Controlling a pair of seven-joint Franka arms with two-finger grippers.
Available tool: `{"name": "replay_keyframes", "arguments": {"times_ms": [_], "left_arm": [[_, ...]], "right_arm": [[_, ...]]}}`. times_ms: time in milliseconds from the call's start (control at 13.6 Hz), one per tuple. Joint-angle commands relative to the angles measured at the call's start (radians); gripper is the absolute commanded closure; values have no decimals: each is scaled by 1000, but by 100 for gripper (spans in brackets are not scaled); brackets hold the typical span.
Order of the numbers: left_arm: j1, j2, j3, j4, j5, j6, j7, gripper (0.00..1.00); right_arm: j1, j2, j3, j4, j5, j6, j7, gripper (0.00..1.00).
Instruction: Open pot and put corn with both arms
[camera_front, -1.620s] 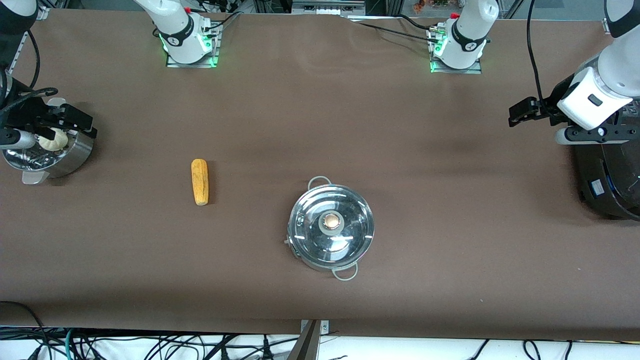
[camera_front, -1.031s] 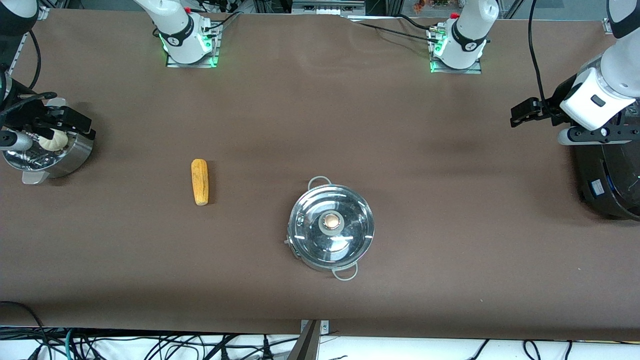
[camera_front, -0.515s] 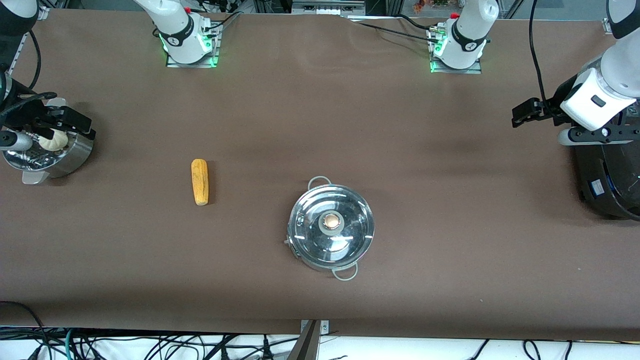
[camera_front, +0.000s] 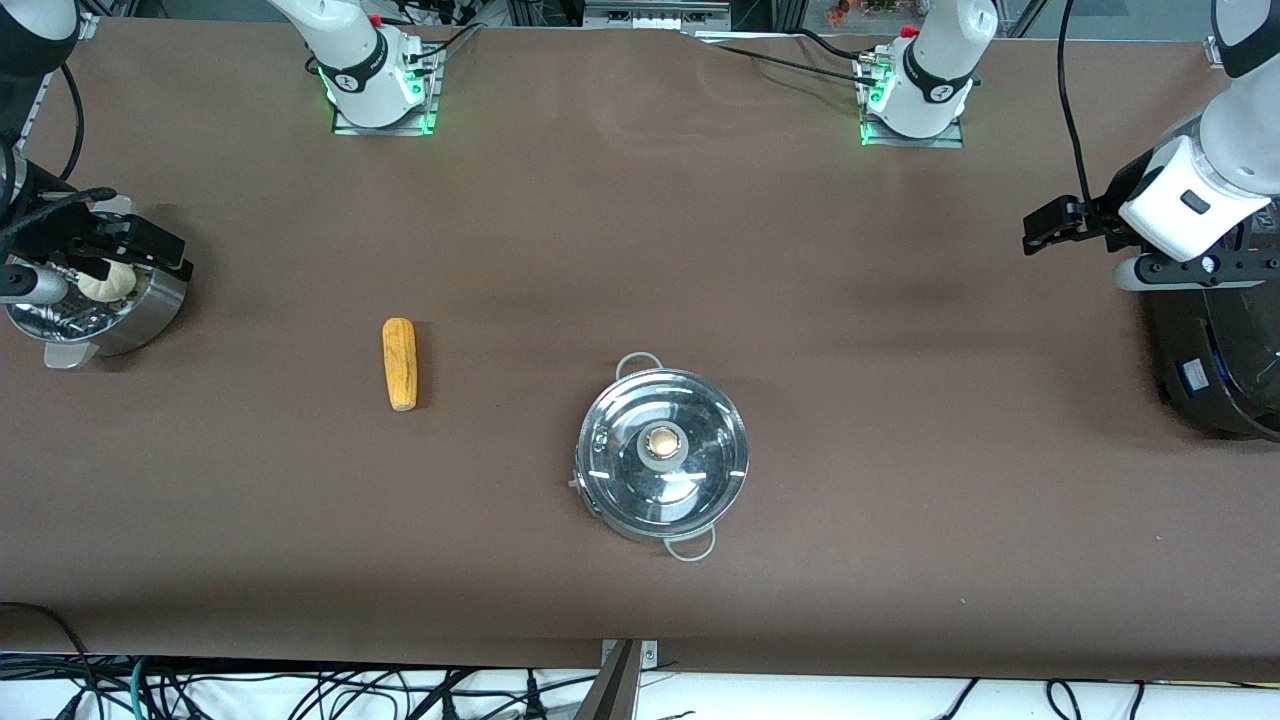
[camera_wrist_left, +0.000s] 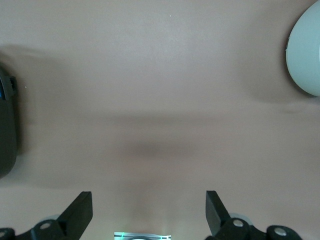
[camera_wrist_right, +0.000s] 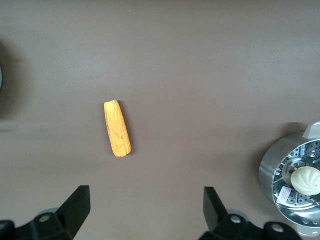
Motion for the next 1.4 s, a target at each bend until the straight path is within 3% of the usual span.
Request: {"name": "replay_keyframes", "arguments": {"times_ms": [0, 810, 1031, 1325], "left_arm": [[5, -7, -10, -9, 28, 6, 9, 0], [-5, -1, -12, 1, 26, 9, 10, 0], [144, -3, -155, 2, 20, 9, 16, 0], [133, 26, -209, 13, 9, 21, -40, 0]], "right_arm": [[2, 9, 0, 2, -11, -3, 9, 0], [3, 8, -1, 4, -16, -6, 3, 0], [3, 8, -1, 4, -16, -6, 3, 0], [2, 8, -1, 4, -16, -6, 3, 0]]}}
